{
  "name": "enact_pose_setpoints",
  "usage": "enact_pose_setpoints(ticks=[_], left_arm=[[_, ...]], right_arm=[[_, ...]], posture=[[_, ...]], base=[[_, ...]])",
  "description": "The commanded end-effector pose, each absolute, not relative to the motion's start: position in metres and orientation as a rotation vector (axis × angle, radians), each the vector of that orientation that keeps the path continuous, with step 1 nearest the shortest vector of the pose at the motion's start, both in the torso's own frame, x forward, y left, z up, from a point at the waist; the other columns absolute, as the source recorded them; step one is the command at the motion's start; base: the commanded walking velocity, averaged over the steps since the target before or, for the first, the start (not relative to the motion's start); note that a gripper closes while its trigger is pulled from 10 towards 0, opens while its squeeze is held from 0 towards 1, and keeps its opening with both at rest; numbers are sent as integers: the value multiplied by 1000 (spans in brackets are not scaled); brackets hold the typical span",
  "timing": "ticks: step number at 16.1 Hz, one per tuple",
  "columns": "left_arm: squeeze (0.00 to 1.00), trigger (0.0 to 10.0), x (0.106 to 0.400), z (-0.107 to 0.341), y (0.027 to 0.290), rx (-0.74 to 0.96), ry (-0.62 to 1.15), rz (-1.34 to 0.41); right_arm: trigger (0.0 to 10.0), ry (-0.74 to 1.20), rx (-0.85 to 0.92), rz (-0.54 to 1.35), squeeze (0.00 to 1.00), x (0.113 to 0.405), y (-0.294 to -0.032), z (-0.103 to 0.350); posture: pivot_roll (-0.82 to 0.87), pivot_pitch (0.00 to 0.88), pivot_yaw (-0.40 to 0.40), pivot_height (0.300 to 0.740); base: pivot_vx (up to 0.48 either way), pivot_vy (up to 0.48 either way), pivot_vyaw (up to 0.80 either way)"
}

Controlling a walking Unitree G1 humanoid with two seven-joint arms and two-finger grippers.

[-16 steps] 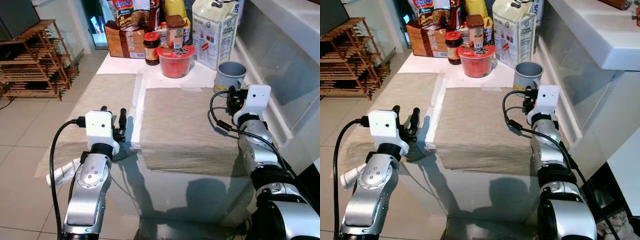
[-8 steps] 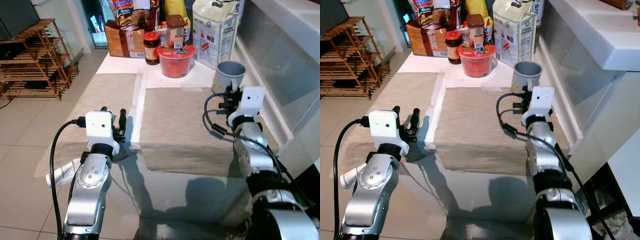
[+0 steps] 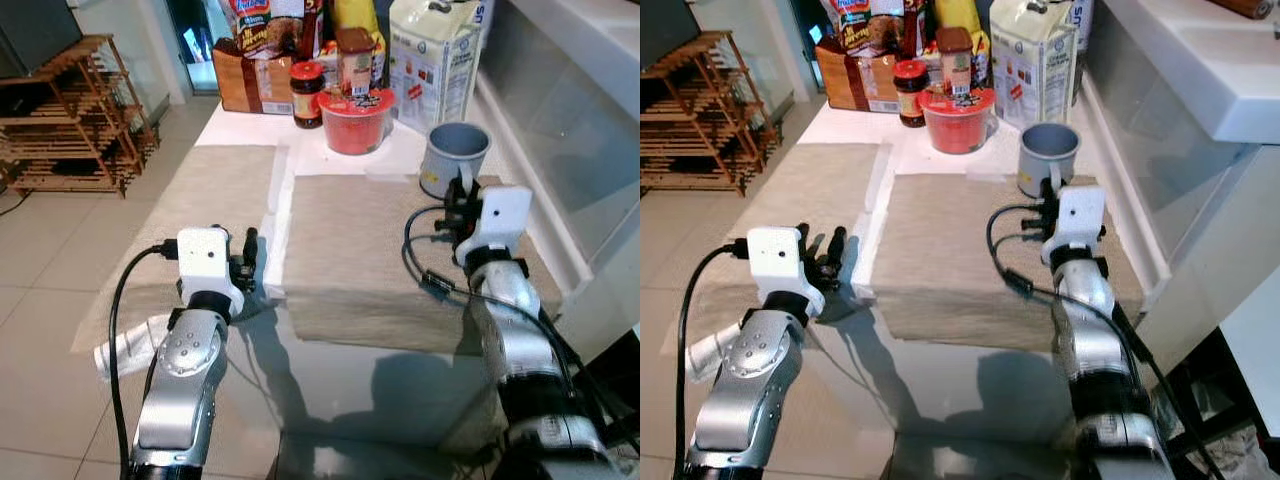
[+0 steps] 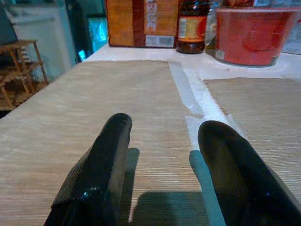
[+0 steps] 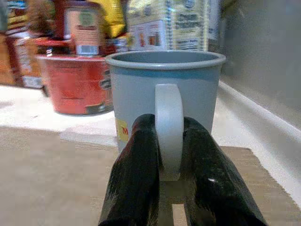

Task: Setting the table

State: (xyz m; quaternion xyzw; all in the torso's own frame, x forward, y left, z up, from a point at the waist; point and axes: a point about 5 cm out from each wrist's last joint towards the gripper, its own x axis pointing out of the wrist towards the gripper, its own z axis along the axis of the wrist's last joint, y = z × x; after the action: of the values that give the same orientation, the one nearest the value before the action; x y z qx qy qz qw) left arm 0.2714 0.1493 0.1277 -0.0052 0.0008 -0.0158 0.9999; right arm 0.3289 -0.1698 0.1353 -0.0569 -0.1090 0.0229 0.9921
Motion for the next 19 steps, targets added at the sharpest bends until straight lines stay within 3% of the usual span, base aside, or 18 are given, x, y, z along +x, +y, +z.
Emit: enact_pose_setpoints(ticks=[1,7,12,15,19], left_arm=[[0,10000,273,126,154,-20,15,-23],[0,10000,274,132,162,69,-55,-51],[0,10000,264,137,142,-17,-89,-176],[0,10000,266,131,143,-48,-72,-164],[0,10000,264,132,149,-33,-74,-155]], right_arm=[[0,-258,-140,56,0,326,-165,142],[0,-290,-147,79,0,285,-160,135],[0,-378,-260,82,0,256,-154,142],[0,-277,-185,38,0,256,-169,130],[0,-266,-172,46,0,253,-165,127]], posture=[[-79,0,59,740],[-68,0,48,740],[-100,0,55,740],[-114,0,61,740],[-99,0,63,740]], base=[[0,0,0],[0,0,0],[0,0,0],[0,0,0],[0,0,0]])
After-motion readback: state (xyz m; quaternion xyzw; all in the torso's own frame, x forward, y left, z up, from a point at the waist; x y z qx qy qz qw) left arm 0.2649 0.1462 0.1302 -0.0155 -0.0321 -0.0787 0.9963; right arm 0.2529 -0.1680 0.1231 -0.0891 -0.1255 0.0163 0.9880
